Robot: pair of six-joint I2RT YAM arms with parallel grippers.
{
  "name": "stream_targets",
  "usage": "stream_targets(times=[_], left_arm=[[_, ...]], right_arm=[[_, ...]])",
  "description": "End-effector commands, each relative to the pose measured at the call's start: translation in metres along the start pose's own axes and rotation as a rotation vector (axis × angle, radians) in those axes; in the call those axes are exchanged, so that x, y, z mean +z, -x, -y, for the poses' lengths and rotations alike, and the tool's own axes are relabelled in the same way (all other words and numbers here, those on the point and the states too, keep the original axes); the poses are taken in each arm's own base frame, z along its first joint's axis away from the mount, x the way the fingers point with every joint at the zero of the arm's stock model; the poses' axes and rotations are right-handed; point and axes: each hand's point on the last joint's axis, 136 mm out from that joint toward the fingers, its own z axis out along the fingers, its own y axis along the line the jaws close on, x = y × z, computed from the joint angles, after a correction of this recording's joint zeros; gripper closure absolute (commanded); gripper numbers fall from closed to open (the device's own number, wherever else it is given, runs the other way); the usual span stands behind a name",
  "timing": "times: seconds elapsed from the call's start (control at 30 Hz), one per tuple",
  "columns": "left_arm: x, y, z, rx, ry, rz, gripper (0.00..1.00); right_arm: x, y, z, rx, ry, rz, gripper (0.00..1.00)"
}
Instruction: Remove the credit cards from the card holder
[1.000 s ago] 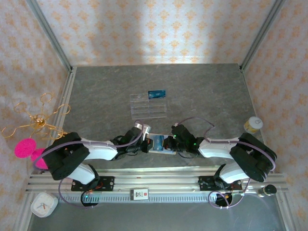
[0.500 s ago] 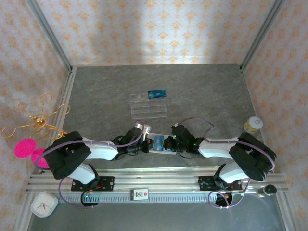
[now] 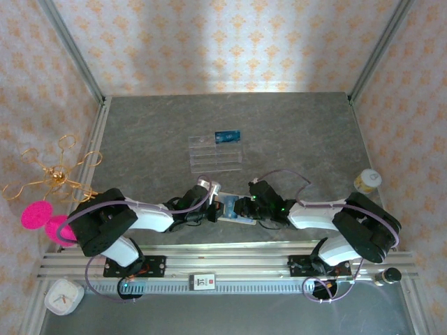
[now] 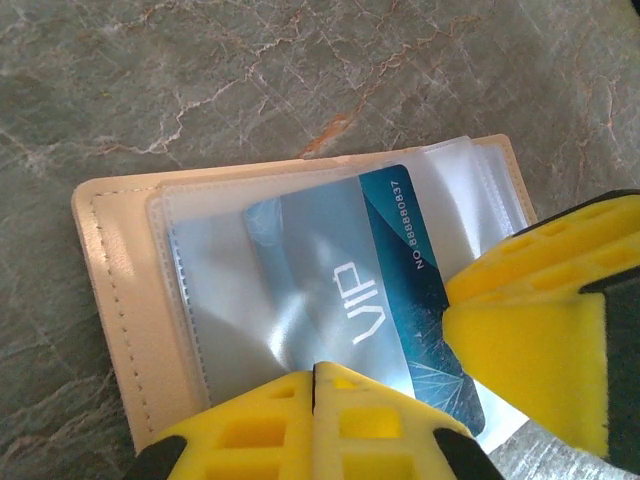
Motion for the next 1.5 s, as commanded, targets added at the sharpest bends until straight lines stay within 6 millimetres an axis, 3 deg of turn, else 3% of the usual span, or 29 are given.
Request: stream_targets(times=[0.0,0.3,0.4,0.6,0.87,1.03,1.23,1.4,1.47], left_arm=[[0.004,-0.027,-0.017,-0.001,0.052,-0.087,1.0],[0.004,-0.037,-0.021,-0.009,0.054,-0.113,1.0],[0.003,-0.038,-0.023,-0.013,0.06,-0.111,1.0],[0.001,-0.035,-0.021,-0.018,0.057,-0.097,1.0],[0.0,-0.029,-0.015,-0.014,0.034,-0.078,1.0],[-0.003,-0.016,-0.004,-0.039,0.004,-0.044,1.0],[-0.032,0.037,0.024,-0.015,-0.058,0.115,1.0],[-0.088,0.09,0.055,-0.007,-0.229,0.326,0.78],[-0.107,0.102,0.067,0.008,-0.314,0.388,0.71]], right_arm=[[0.002,-0.002,0.009,-0.004,-0.015,0.004,0.73],[0.013,-0.002,0.005,0.009,0.009,-0.017,0.76],[0.012,0.0,0.008,0.012,-0.008,-0.005,0.84],[-0.001,0.006,0.029,0.014,-0.121,0.044,0.96],[-0.025,0.014,0.042,0.022,-0.166,0.097,1.0],[-0.037,0.027,0.021,-0.041,-0.116,0.129,1.0],[-0.062,0.049,-0.012,-0.129,-0.06,0.203,1.0],[-0.092,0.07,-0.066,-0.246,0.116,0.306,1.0],[-0.109,0.077,-0.091,-0.295,0.22,0.361,1.0]])
